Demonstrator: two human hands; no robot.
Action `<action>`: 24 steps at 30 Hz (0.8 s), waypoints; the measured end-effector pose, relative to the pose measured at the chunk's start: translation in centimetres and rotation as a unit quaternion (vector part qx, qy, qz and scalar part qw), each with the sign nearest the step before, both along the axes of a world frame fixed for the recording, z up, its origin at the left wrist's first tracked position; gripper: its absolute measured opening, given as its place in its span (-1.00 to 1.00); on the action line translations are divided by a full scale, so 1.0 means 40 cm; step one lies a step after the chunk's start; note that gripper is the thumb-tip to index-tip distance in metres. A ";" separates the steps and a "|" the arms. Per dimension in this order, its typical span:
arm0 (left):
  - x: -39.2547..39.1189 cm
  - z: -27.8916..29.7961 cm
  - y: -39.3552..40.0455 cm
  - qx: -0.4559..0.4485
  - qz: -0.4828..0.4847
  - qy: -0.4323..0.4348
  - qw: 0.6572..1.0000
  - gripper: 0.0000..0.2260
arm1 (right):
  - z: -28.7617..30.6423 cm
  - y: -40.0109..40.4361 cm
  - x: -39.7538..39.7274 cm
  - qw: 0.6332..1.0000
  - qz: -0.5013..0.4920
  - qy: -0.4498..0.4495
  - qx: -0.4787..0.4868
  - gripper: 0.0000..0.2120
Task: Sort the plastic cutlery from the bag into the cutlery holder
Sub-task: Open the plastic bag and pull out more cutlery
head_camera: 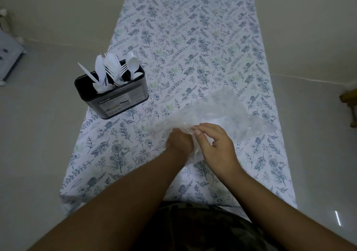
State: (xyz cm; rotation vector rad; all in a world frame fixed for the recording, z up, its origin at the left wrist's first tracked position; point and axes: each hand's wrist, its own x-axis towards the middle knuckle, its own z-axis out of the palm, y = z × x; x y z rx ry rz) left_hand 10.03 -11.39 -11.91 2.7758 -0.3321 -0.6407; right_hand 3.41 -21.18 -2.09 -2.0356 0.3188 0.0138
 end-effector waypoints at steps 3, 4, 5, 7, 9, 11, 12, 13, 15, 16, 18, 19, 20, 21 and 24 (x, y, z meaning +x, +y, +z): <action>0.004 0.019 -0.002 0.035 -0.062 -0.020 0.997 -0.70 | -0.004 -0.003 0.005 0.999 -0.032 -0.007 0.025 -0.82; 0.002 0.040 -0.002 0.036 -0.068 -0.008 0.997 -0.72 | -0.004 -0.004 0.006 0.998 -0.045 -0.010 0.030 -0.82; 0.003 0.058 -0.004 0.042 -0.065 -0.003 0.997 -0.73 | -0.006 -0.005 0.008 0.998 -0.058 -0.008 0.036 -0.82; 0.002 0.072 -0.003 0.040 -0.041 -0.008 0.998 -0.74 | -0.013 -0.008 0.012 0.995 -0.083 0.001 0.053 -0.82; -0.002 0.083 0.003 0.060 -0.042 -0.014 0.997 -0.74 | -0.020 -0.007 0.015 0.991 -0.105 0.010 0.081 -0.82; -0.006 0.099 0.014 0.061 -0.053 -0.020 0.997 -0.76 | -0.021 -0.003 0.019 0.987 -0.125 0.012 0.103 -0.82; -0.009 0.105 0.020 0.061 -0.059 -0.016 0.996 -0.78 | -0.021 -0.003 0.022 0.984 -0.137 0.012 0.113 -0.82; -0.013 0.113 0.029 0.052 -0.055 -0.006 0.997 -0.77 | -0.021 -0.003 0.024 0.981 -0.148 0.012 0.124 -0.82; -0.021 0.124 0.049 0.021 -0.033 0.020 0.999 -0.70 | -0.023 -0.006 0.028 0.974 -0.171 0.018 0.147 -0.82; -0.025 0.131 0.059 0.009 -0.030 0.026 0.999 -0.67 | -0.026 -0.009 0.030 0.971 -0.183 0.022 0.155 -0.82; -0.039 0.155 0.082 0.004 -0.021 0.039 0.999 -0.67 | -0.029 -0.016 0.034 0.964 -0.204 0.030 0.165 -0.83; -0.048 0.169 0.094 0.003 -0.019 0.042 0.999 -0.68 | -0.027 -0.020 0.038 0.962 -0.212 0.035 0.169 -0.83; -0.059 0.178 0.108 0.003 -0.018 0.040 0.999 -0.68 | -0.023 -0.024 0.041 0.960 -0.214 0.042 0.175 -0.82; -0.071 0.191 0.126 0.001 -0.011 0.040 0.999 -0.69 | -0.017 -0.028 0.044 0.960 -0.209 0.046 0.179 -0.83; -0.113 0.213 0.203 -0.026 0.020 0.059 0.998 -0.73 | -0.006 -0.046 0.047 0.973 -0.153 0.054 0.162 -0.82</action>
